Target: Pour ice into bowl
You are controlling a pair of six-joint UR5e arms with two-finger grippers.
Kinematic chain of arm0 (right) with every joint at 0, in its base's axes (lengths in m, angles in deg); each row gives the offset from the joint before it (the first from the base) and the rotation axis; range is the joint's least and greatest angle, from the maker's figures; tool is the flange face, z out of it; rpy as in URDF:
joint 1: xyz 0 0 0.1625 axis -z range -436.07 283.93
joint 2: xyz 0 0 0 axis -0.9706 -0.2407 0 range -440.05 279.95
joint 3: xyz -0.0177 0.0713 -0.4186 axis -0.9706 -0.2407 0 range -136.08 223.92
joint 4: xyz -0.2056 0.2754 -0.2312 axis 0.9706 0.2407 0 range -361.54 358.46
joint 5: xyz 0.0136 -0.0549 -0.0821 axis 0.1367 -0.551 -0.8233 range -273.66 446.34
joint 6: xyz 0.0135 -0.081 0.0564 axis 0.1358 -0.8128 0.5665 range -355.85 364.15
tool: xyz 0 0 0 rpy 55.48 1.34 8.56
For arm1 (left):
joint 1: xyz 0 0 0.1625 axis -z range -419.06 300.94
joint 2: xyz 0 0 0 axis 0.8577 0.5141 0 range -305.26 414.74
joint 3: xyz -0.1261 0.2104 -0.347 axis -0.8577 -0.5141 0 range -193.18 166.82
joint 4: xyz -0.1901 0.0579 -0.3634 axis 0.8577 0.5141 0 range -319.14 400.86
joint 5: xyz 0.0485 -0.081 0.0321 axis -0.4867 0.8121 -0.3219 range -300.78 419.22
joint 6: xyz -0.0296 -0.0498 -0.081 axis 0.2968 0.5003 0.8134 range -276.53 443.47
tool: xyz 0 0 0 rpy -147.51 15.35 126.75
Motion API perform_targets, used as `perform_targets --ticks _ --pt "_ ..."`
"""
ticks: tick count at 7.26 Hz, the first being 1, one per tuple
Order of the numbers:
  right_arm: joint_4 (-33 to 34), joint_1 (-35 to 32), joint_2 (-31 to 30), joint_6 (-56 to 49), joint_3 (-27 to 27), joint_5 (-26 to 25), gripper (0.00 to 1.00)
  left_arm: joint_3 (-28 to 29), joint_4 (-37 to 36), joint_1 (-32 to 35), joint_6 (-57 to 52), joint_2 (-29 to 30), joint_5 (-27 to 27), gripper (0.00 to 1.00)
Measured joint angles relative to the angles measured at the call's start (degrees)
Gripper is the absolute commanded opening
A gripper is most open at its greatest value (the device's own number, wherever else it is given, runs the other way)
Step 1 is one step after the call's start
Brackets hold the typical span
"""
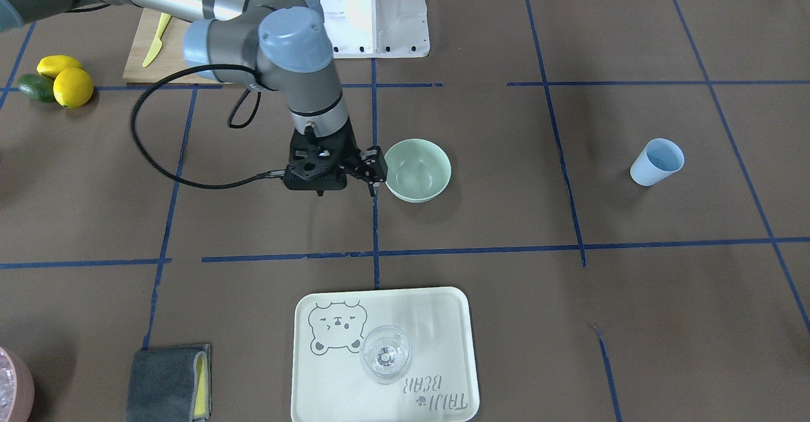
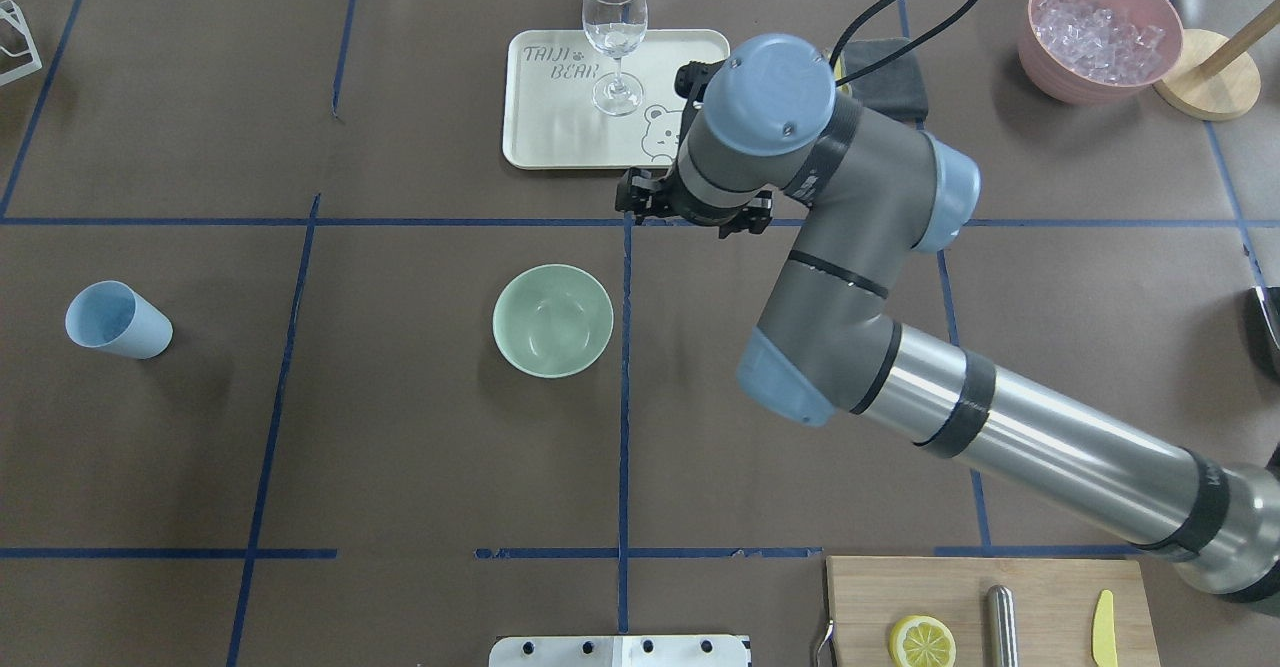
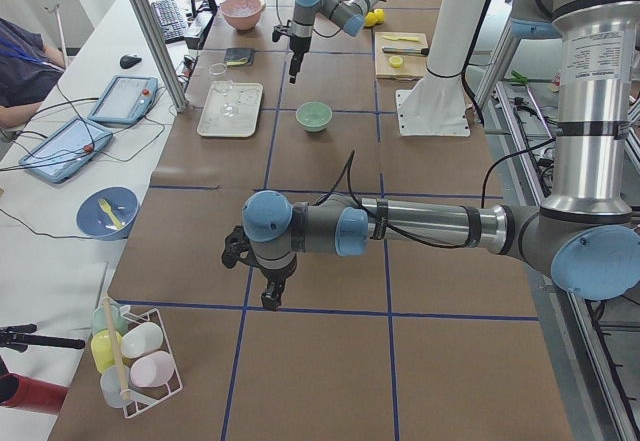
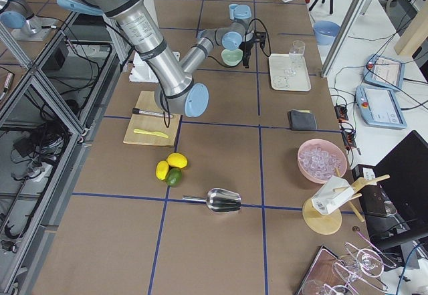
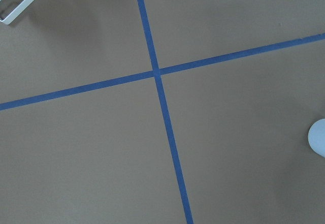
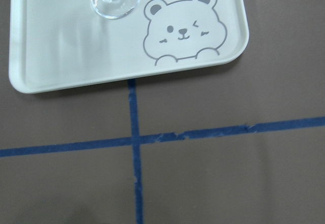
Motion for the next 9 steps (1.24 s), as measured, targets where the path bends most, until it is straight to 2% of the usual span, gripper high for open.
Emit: perform_targets --ticks 3,6,9 --pt "4.5 -10.7 -6.1 -19.3 2.1 7.6 1.0 -0.1 -0.1 0.0 0.1 0.4 0.0 1.0" --pt "6.4 -22.2 -16.2 -42.3 5.6 14.0 1.0 -0.6 -0.1 0.0 0.0 0.5 0.3 1.0" --pt "7.1 -34.4 -25.7 -66.9 4.0 19.1 1.0 -1.6 0.1 0.0 -0.3 0.5 0.3 1.0"
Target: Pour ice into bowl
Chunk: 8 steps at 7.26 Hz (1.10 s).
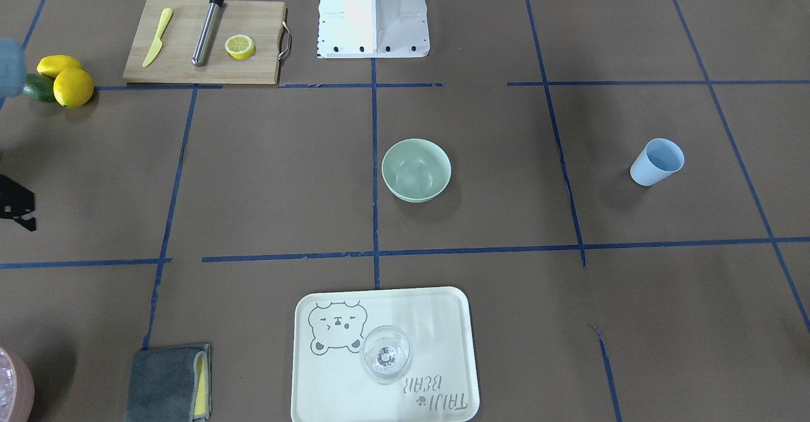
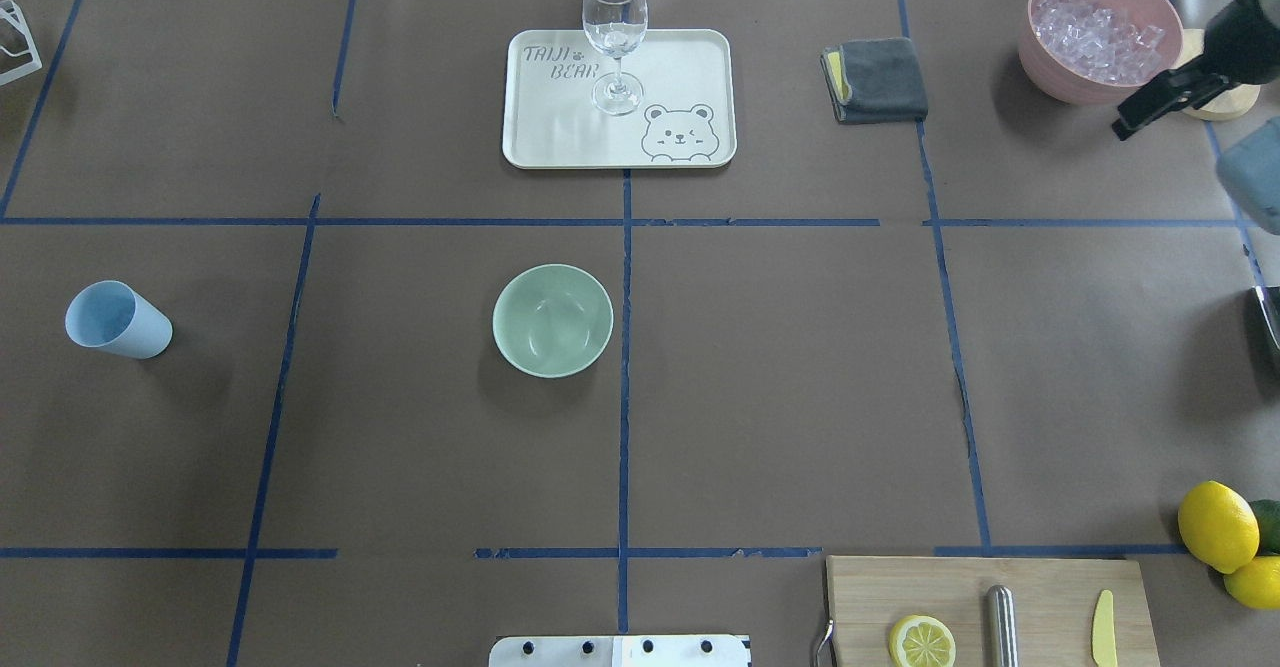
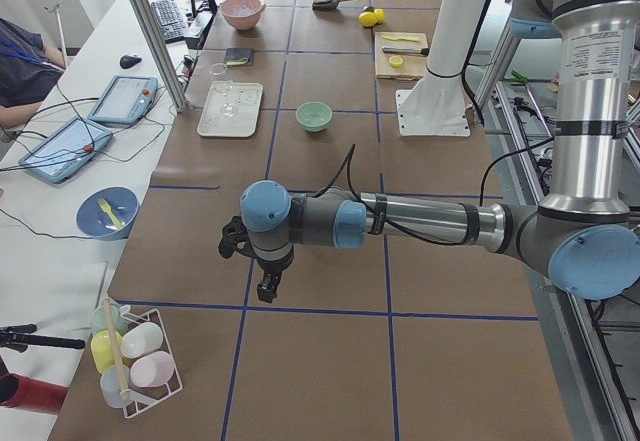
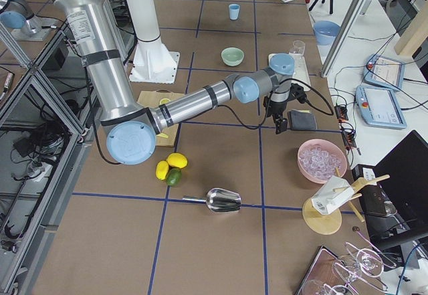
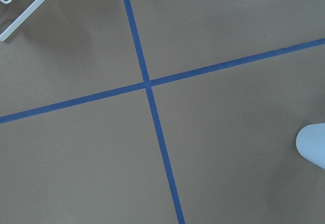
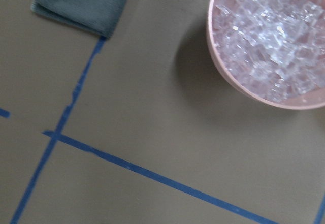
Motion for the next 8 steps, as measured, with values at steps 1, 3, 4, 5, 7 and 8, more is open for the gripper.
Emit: perform_targets --ticks 1,3,4,5,7,8 --pt "0.6 -3.1 -1.6 -5.0 -1.9 1.8 1.0 -1.3 0.2 0.0 0.0 0.1 -0.1 1.0" --pt "1.0 -6.9 -4.2 -9.1 -3.7 3.5 1.0 -2.2 3.9 0.0 0.1 0.9 0.1 1.0" --pt "0.8 -8.1 -5.9 -9.7 -3.8 3.7 1.0 -2.1 6.9 0.0 0.2 1.2 1.0 1.0" --pt "0.6 -9.5 -7.4 -10.0 -3.9 3.9 1.0 -1.9 11.3 0.0 0.3 1.8 1.8 1.0" --pt "0.4 -11.1 -8.9 -10.2 -3.6 4.0 1.0 -0.6 26.8 0.0 6.4 2.9 2.2 1.0" --pt "0.4 -11.4 -9.0 -10.2 -3.3 3.9 1.0 -0.4 35.1 -0.3 16.0 2.9 2.1 1.0"
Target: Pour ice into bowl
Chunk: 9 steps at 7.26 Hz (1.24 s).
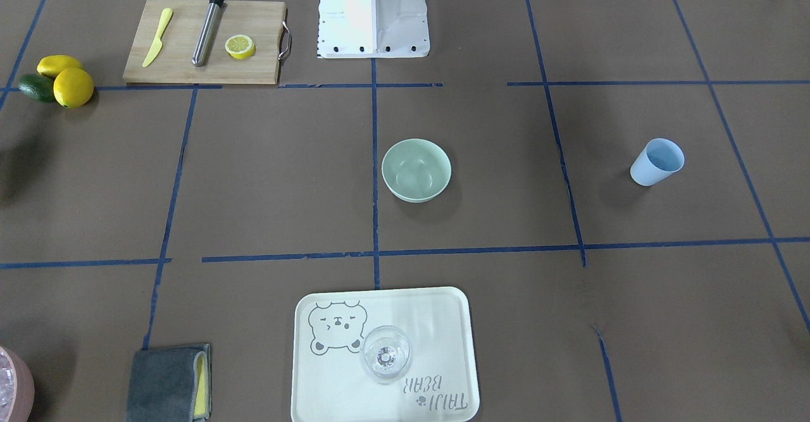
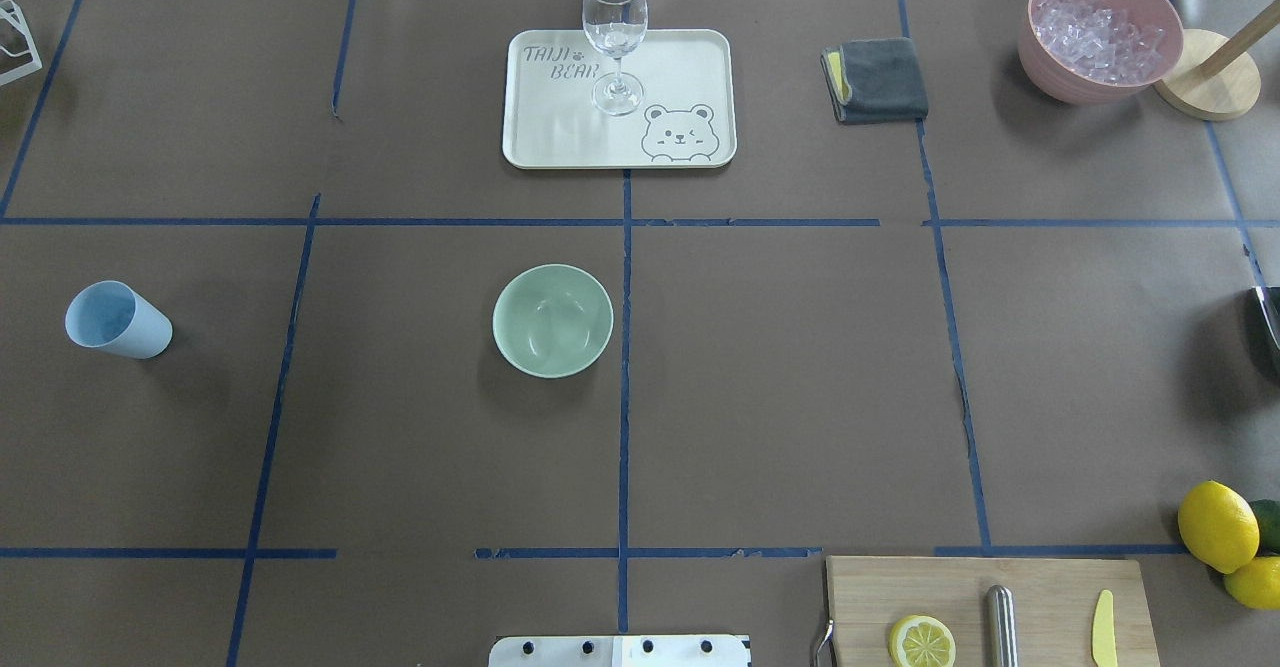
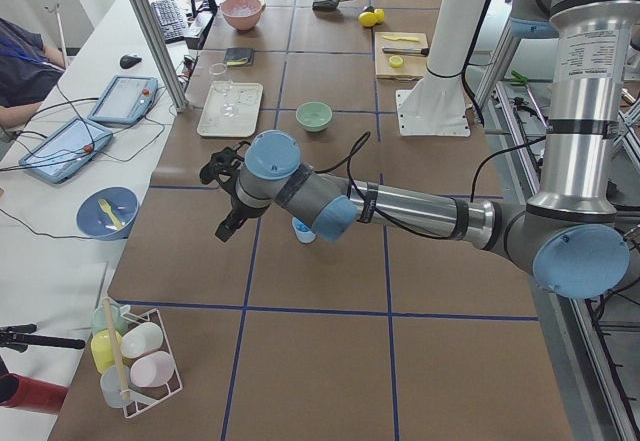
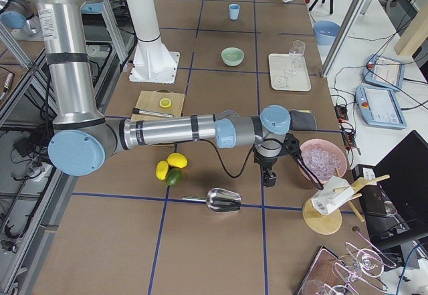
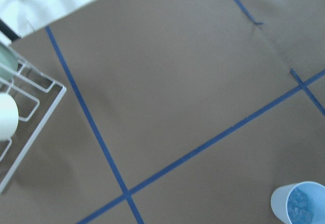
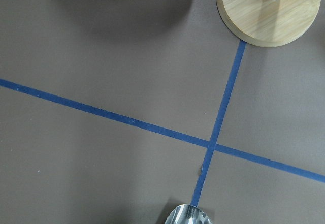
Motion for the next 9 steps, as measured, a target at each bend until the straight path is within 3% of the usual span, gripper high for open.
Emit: perform_targets --ticks 2,5,7,9 --pt "-0.1 -0.3 -1.3 0.0 0.6 -0.3 1.0 0.3 19.1 -3.3 13.6 -2.7 -3.8 1.0" --pt "-1.3 -1.5 -6.5 0.2 2.3 0.1 1.0 -2.4 31.2 -12.1 23.3 -6.4 -16.6 1.0" --pt "-1.7 -1.9 -7.8 0.2 2.8 0.4 1.0 -3.1 39.4 -21.0 31.1 -10.2 -28.2 1.0" --pt "-1.7 -2.2 -8.3 0.2 2.9 0.5 1.0 -3.4 46.3 -32.1 37.5 -15.3 -44.0 1.0"
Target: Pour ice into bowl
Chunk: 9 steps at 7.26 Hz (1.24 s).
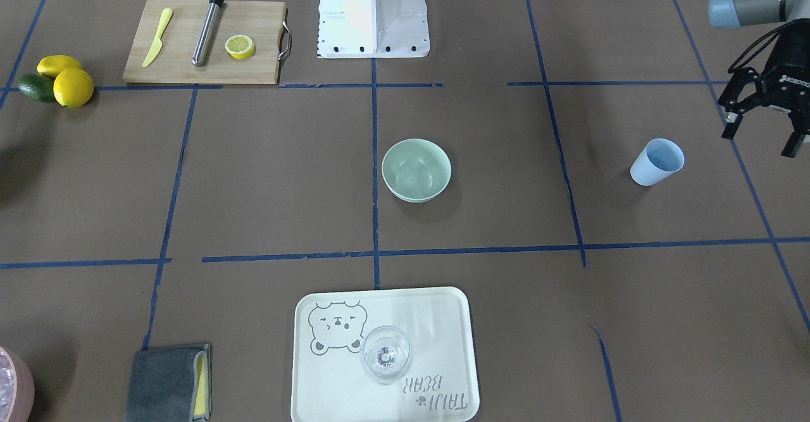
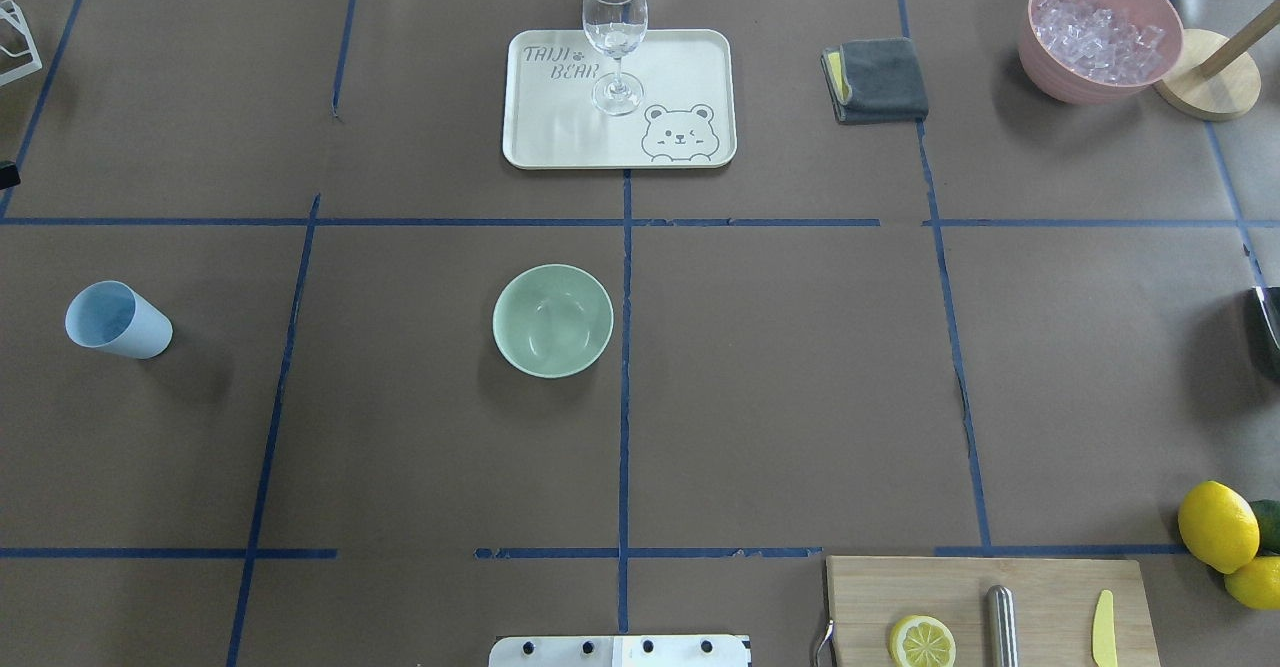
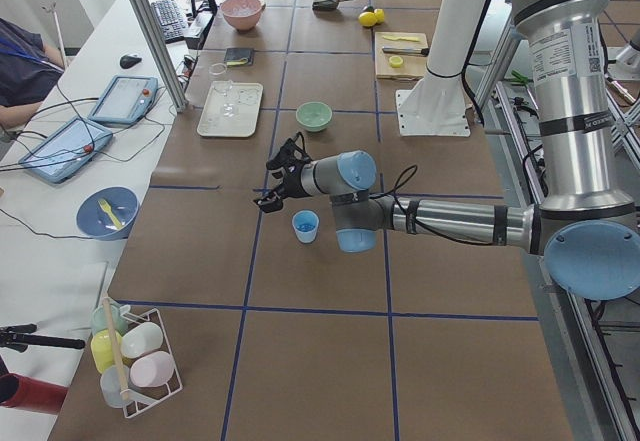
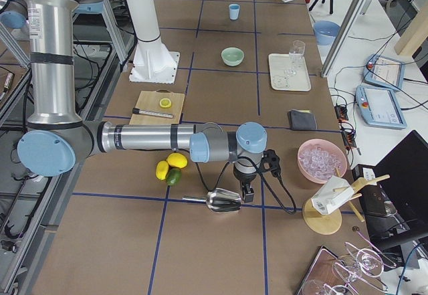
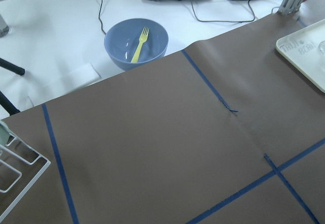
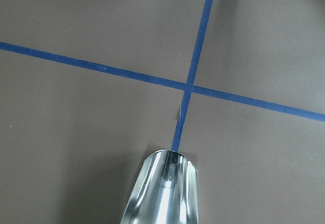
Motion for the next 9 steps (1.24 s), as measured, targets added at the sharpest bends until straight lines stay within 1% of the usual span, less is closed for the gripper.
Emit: perform_targets --ticks 1,3,4,6,7,9 --pt "0.0 -0.1 -0.2 -0.1 0.0 -0.1 1.0 0.0 1.9 -6.1 3.5 -1.9 -8.6 1.0" --pt "0.0 -0.2 -0.8 -0.2 0.0 -0.1 1.0 0.3 3.3 -18.2 10.7 -4.2 -25.2 1.0" --pt "0.0 -0.3 -0.9 -0.3 0.0 -0.1 1.0 1.1 3.4 -22.6 13.1 -4.7 -31.1 1.0" --pt "0.0 -0.6 -1.0 -0.2 0.0 -0.1 1.0 3.5 3.5 -29.1 16.2 -4.9 -40.2 1.0" --pt "0.0 -0.7 -1.0 -0.1 0.1 -0.2 1.0 4.5 3.5 -31.3 17.2 -4.8 -43.3 0.99" --pt "0.0 -0.9 -1.0 0.0 0.2 -0.2 1.0 5.8 3.6 -34.6 18.4 -4.7 -47.6 0.99"
